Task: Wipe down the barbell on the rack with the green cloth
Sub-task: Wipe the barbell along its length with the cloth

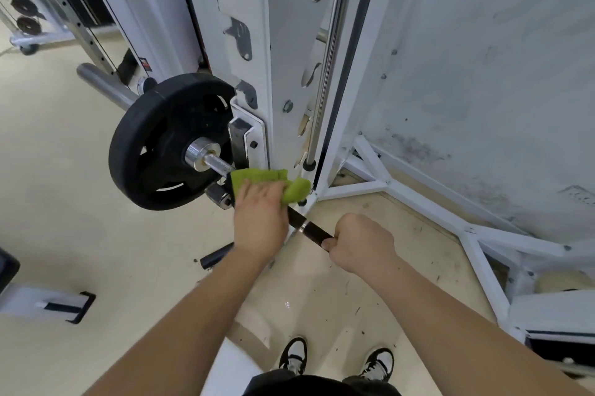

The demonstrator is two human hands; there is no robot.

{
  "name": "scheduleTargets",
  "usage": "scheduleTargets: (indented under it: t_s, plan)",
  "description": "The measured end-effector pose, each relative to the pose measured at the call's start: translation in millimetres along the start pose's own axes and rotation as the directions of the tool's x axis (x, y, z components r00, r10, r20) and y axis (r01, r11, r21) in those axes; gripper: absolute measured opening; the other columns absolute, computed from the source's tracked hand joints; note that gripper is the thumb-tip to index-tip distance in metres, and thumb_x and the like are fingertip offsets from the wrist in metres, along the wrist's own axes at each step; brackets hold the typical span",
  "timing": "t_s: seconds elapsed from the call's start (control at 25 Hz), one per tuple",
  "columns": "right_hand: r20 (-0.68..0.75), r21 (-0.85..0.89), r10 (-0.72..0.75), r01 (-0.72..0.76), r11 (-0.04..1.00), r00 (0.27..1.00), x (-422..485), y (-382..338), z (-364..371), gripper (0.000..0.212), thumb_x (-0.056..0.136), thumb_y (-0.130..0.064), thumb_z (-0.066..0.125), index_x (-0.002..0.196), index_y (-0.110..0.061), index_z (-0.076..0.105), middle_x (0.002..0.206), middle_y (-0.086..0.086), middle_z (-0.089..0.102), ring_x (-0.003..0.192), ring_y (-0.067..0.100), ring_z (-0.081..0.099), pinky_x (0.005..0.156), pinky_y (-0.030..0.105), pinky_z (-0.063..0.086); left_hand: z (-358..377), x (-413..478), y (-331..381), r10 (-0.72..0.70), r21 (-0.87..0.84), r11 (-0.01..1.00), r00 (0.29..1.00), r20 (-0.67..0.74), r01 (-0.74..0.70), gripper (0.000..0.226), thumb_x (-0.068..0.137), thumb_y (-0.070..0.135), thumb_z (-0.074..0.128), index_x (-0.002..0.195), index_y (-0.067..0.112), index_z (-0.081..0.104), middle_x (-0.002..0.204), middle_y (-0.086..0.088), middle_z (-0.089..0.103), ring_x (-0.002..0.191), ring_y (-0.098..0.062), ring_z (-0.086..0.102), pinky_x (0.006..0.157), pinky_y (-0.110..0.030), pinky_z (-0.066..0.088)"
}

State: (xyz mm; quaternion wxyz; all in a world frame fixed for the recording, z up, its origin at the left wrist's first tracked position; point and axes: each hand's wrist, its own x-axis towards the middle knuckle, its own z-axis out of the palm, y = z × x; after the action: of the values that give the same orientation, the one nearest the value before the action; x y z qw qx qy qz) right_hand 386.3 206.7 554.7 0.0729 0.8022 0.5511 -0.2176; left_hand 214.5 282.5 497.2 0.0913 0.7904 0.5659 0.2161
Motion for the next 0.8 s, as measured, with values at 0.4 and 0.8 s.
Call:
scheduleTargets:
  t_s: [0.4, 0.8]
  plan:
    - [0.035, 0.031, 0.028, -0.029, 0.999, 0.999, 2, -1, -2, 0.031, 0.087, -0.05, 0.066, 0.078, -0.02, 0.069, 0.07, -0.002, 0.069, 0.067, 0.02, 0.069, 0.063, 0.029, 0.053, -6, -10, -8, -0.032, -0.06, 0.998, 0.999, -0.015, 0.031, 0.043, 0.078, -0.003, 0.068, 0.117, 0.015, 0.069, 0.117, -0.005, 0.073, 0.119, -0.029, 0.063, 0.118, -0.053, 0.035]
    - [0.012, 0.044, 0.034, -0.034, 0.998, 0.999, -4, 0, 0, 0.03, 0.089, -0.049, 0.066, 0.081, -0.021, 0.073, 0.072, -0.004, 0.068, 0.068, 0.018, 0.067, 0.056, 0.025, 0.046, -5, -45, 6, -0.188, -0.256, 0.953, 0.979, -0.074, 0.164, 0.055, 0.078, -0.011, 0.07, 0.128, 0.01, 0.067, 0.137, -0.01, 0.066, 0.127, -0.031, 0.062, 0.107, -0.039, 0.047]
